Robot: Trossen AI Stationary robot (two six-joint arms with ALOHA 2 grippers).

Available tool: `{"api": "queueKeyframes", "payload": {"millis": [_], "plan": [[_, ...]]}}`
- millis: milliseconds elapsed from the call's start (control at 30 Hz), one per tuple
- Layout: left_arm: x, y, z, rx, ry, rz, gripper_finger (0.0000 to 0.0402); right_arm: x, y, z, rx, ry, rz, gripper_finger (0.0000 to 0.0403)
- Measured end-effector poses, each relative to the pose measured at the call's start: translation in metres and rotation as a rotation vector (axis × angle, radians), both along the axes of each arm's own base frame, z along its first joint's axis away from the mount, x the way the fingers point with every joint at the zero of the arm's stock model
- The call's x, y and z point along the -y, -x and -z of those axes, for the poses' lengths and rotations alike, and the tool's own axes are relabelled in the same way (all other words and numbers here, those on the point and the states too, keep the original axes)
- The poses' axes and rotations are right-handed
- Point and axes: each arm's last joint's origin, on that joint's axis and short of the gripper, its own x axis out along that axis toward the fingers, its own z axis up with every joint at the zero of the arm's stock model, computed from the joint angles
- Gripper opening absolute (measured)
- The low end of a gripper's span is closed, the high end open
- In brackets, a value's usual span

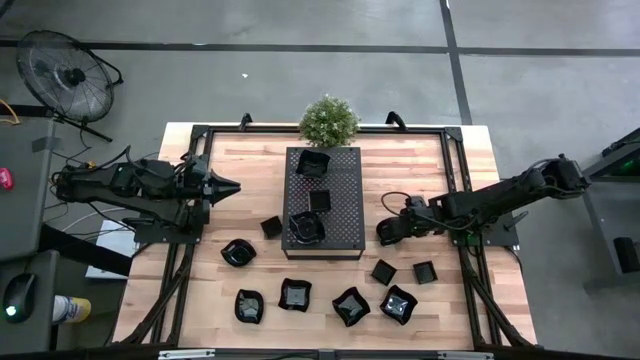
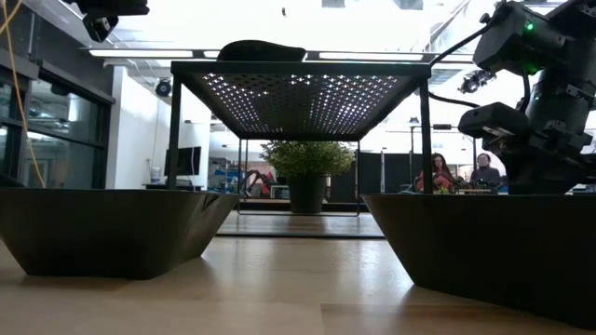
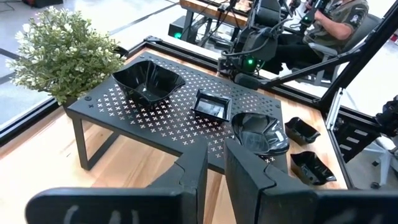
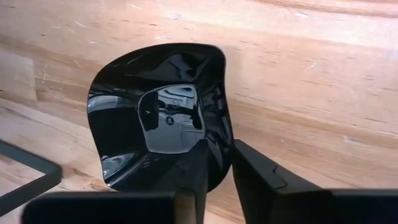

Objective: Pick & Place Mini shaped plates
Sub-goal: Stack the leaf-shaped plate on top of the leaf-shaped plates on the shelf

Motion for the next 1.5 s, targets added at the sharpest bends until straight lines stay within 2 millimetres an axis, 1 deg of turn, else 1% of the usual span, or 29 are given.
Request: {"api": "queueKeyframes", "payload": {"millis": [233,367,567,733,1000,1233,1400,1500], "plan": [[0.000,0.000,0.000,0.000,0.000,0.000,0.0051,0.000,0.000,0.000,0.000,0.000,0.000,0.0023],[0.000,0.000,0.000,0.000,0.001,0.001,0.0051,0.000,-0.001,-0.001,0.006,0.001,-0.004,0.0004],[0.000,0.000,0.000,0.001,0.002,0.001,0.0051,0.000,0.000,-0.001,0.008,0.008,-0.023,0.0003],[0.000,0.000,0.000,0.001,0.005,0.003,0.0051,0.000,0.002,-0.005,0.029,0.005,-0.029,0.0002],[0.000,0.000,0.000,0.004,0.021,-0.002,0.0051,0.002,0.013,-0.016,0.056,0.016,-0.027,0.0001],[0.000,0.000,0.000,0.009,0.043,-0.009,0.0051,0.004,0.024,-0.030,0.076,0.041,-0.031,0.0001],[0.001,-0.003,0.001,-0.003,0.055,-0.015,0.0051,0.007,0.029,-0.055,0.051,0.112,-0.041,0.0000],[0.001,-0.007,0.002,-0.014,0.066,-0.030,0.0051,0.008,0.031,-0.073,0.039,0.168,-0.047,0.0000]]}}
